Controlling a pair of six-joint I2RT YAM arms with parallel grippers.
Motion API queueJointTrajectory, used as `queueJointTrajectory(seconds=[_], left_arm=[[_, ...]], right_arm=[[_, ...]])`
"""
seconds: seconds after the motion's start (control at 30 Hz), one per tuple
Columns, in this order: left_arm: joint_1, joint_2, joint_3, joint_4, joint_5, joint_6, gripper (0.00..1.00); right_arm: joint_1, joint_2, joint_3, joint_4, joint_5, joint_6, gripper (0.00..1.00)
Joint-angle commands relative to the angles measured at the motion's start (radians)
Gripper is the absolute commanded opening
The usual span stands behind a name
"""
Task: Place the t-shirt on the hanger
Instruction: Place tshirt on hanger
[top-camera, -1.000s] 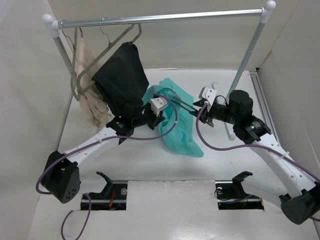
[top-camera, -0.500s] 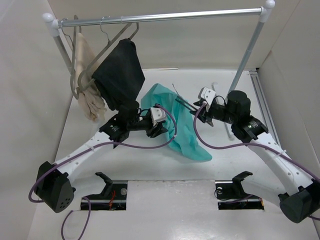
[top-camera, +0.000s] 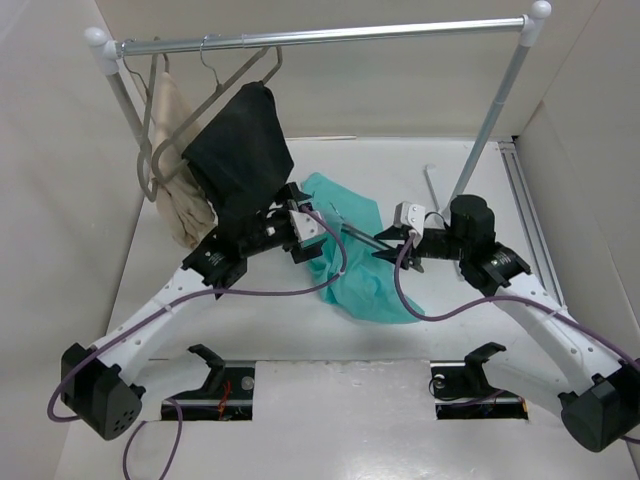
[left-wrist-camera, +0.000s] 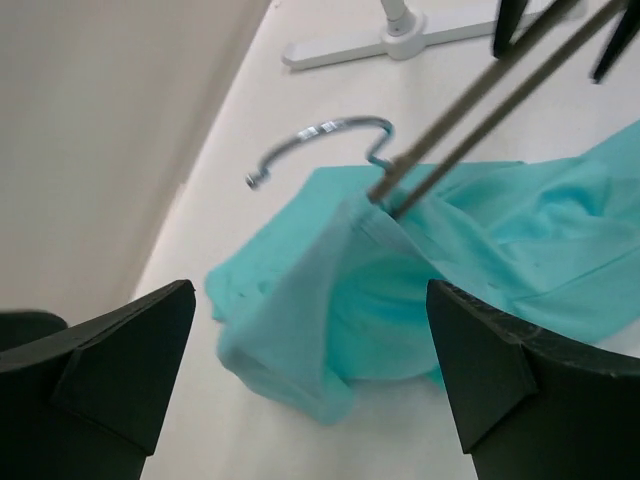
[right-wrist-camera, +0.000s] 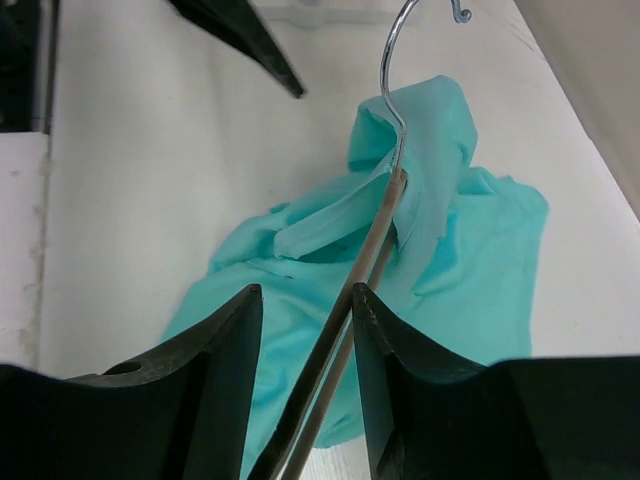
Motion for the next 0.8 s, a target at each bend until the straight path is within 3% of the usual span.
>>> queueJointTrajectory(seconds=[0.0,0.23,0.37,0.47,0.57,0.63,0.73,0.77], left_arm=[[0.0,0.06,0.075,-0.003,-0.011,0.166,1.0],[0.022,0.151,0.083,-0.098,0.081,0.344,1.0],[0.045,0.204,0.13,-0.207,0.171,0.39,0.91],[0.045,0.232,0.139,-0.25,0.203,0.408,0.54],[0.045,0.244,0.167,-0.275,0.237,0.381,0.0],[0.045,0.244,0.167,-0.284,0.237,0.368,0.0],[0.06,0.234,0.156,-0.177,0.158,0.102,0.0],[0.06,0.234,0.156,-0.144,0.13,0.015,0.0]], right_arm=[[-0.005,-0.014,0.009,0.085,-0.164,-0.031,0.0],[-0.005,-0.023,0.0,0.085,-0.235,-0.031,0.0],[-0.005,-0.033,0.0,0.085,-0.244,-0.031,0.0],[-0.005,-0.033,0.009,0.085,-0.264,-0.031,0.0],[-0.005,-0.011,0.02,0.085,-0.264,-0.031,0.0],[-0.005,0.01,0.034,0.085,-0.186,-0.031,0.0],[-0.034,0.075,0.101,0.012,-0.013,-0.011,0.48],[-0.058,0.11,0.13,-0.022,0.023,-0.011,0.72]])
